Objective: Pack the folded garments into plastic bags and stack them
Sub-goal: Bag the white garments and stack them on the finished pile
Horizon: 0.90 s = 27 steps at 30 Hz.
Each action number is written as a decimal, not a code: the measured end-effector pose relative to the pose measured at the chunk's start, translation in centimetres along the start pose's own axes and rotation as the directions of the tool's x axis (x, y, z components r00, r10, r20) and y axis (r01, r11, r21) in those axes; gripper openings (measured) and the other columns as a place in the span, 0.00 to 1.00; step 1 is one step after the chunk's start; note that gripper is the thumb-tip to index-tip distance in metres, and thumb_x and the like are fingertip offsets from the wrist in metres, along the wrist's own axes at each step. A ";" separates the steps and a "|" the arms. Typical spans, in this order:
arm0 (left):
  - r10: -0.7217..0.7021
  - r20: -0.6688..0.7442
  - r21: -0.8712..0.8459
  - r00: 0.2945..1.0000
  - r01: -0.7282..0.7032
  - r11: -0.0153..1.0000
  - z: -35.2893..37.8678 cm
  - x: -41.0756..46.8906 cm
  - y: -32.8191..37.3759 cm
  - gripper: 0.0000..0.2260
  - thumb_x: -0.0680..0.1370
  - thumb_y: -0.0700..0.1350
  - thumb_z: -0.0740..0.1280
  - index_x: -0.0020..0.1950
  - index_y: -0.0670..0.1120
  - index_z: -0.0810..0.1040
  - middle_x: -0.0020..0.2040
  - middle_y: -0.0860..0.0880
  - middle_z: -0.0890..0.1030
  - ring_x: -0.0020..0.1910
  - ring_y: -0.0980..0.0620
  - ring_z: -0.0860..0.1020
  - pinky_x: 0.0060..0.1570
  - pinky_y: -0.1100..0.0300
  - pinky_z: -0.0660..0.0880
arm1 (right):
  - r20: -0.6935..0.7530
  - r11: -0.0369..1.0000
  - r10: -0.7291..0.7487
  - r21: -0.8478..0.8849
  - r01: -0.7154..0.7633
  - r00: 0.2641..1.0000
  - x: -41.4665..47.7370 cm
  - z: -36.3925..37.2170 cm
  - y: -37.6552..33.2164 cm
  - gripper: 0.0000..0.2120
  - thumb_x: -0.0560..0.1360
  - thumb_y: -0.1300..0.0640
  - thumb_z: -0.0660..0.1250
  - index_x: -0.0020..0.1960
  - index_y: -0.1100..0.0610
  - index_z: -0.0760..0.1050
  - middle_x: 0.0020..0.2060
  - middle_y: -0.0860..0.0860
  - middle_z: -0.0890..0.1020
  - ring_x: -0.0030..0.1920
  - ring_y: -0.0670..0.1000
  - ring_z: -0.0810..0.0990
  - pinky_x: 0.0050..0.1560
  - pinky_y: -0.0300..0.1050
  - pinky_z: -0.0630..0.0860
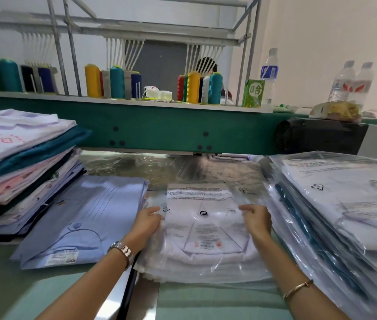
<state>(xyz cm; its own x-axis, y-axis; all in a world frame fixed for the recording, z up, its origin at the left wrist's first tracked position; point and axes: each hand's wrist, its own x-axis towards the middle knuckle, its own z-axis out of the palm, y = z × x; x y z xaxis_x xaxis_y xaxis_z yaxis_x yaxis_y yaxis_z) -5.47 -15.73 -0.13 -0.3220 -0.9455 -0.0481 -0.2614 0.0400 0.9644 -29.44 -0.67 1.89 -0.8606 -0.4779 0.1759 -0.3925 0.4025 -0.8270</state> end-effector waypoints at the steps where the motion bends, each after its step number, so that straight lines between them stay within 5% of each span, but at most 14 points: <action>1: 0.026 -0.001 -0.048 1.000 -0.026 0.999 0.0 -0.3 0.5 0.11 0.78 0.35 0.65 0.58 0.37 0.81 0.40 0.48 0.81 0.35 0.53 0.78 0.34 0.66 0.75 | -0.012 1.000 -0.009 -0.012 0.009 1.000 0.0 0.0 -0.7 0.17 0.76 0.71 0.59 0.55 0.56 0.81 0.58 0.56 0.81 0.33 0.48 0.74 0.32 0.41 0.71; 4: 0.030 -0.047 -0.137 0.998 -0.036 0.990 -0.6 -0.8 2.3 0.08 0.79 0.36 0.66 0.53 0.38 0.84 0.24 0.53 0.71 0.21 0.58 0.65 0.21 0.69 0.64 | -0.072 0.999 -0.031 -0.031 0.029 0.997 -0.4 -0.8 -3.7 0.14 0.76 0.70 0.60 0.53 0.61 0.83 0.53 0.58 0.83 0.45 0.57 0.80 0.43 0.45 0.75; 9: 0.131 -0.050 -0.124 0.990 -0.136 0.983 -2.3 -2.9 5.8 0.10 0.80 0.38 0.64 0.57 0.44 0.83 0.32 0.50 0.76 0.21 0.59 0.66 0.20 0.68 0.64 | -0.115 0.988 -0.131 -0.097 0.120 0.985 -0.8 -2.6 -8.2 0.14 0.75 0.68 0.60 0.50 0.61 0.84 0.48 0.58 0.85 0.49 0.59 0.81 0.47 0.46 0.78; 12: 0.166 -0.093 -0.238 0.982 -0.184 0.954 -3.2 -4.7 8.2 0.09 0.79 0.37 0.65 0.57 0.42 0.83 0.35 0.50 0.82 0.28 0.61 0.76 0.29 0.66 0.75 | -0.135 0.979 -0.186 -0.115 0.171 0.973 -1.1 -4.0 -10.7 0.12 0.76 0.66 0.60 0.50 0.63 0.83 0.47 0.59 0.84 0.50 0.59 0.81 0.49 0.48 0.77; 14: 0.184 -0.089 -0.355 0.979 -0.204 0.912 -3.7 -5.8 9.8 0.08 0.78 0.41 0.68 0.53 0.39 0.82 0.28 0.53 0.78 0.25 0.60 0.75 0.26 0.68 0.70 | -0.172 0.969 -0.230 -0.128 0.210 0.958 -0.9 -5.2 -12.3 0.11 0.77 0.64 0.60 0.48 0.64 0.81 0.44 0.60 0.83 0.46 0.58 0.81 0.45 0.48 0.76; 17: 0.253 -0.104 -0.366 0.962 -0.273 0.890 -4.0 -7.3 12.8 0.15 0.78 0.48 0.67 0.56 0.38 0.82 0.43 0.44 0.85 0.43 0.50 0.81 0.45 0.58 0.75 | -0.202 0.956 -0.285 -0.127 0.264 0.937 -0.1 -8.1 -14.8 0.10 0.76 0.64 0.59 0.41 0.61 0.79 0.37 0.56 0.79 0.40 0.56 0.78 0.40 0.47 0.75; 19: 0.334 -0.105 -0.323 0.937 -0.350 0.879 -3.9 -8.3 14.9 0.14 0.80 0.50 0.64 0.57 0.42 0.83 0.50 0.43 0.85 0.46 0.47 0.81 0.53 0.53 0.74 | -0.218 0.964 -0.263 -0.027 0.263 0.940 1.1 -10.7 -16.2 0.09 0.75 0.64 0.62 0.44 0.64 0.81 0.40 0.56 0.82 0.43 0.57 0.81 0.46 0.50 0.80; 23: 0.385 0.011 -0.475 0.923 -0.334 0.814 -1.7 -10.2 18.8 0.16 0.78 0.50 0.67 0.55 0.37 0.80 0.38 0.44 0.76 0.28 0.54 0.73 0.31 0.62 0.73 | -0.234 0.949 -0.193 0.202 0.242 0.953 3.9 -17.0 -16.5 0.07 0.76 0.63 0.66 0.47 0.63 0.82 0.47 0.57 0.84 0.47 0.55 0.82 0.52 0.51 0.80; 27: 0.396 0.190 -0.561 0.898 -0.232 0.795 2.8 -12.4 21.8 0.14 0.77 0.49 0.69 0.45 0.37 0.79 0.31 0.46 0.77 0.28 0.50 0.74 0.31 0.60 0.76 | -0.240 0.928 -0.178 0.281 0.244 0.954 6.0 -24.1 -14.5 0.07 0.75 0.64 0.65 0.47 0.61 0.82 0.44 0.54 0.83 0.40 0.50 0.79 0.42 0.45 0.78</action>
<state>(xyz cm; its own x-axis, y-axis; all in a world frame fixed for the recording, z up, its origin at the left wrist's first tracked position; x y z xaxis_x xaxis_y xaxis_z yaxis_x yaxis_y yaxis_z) -9.73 -2.20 20.81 -0.5656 -0.7723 0.2893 0.3773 0.0697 0.9235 -36.72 9.44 27.83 -0.8293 -0.3402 0.4433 -0.4830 0.0372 -0.8749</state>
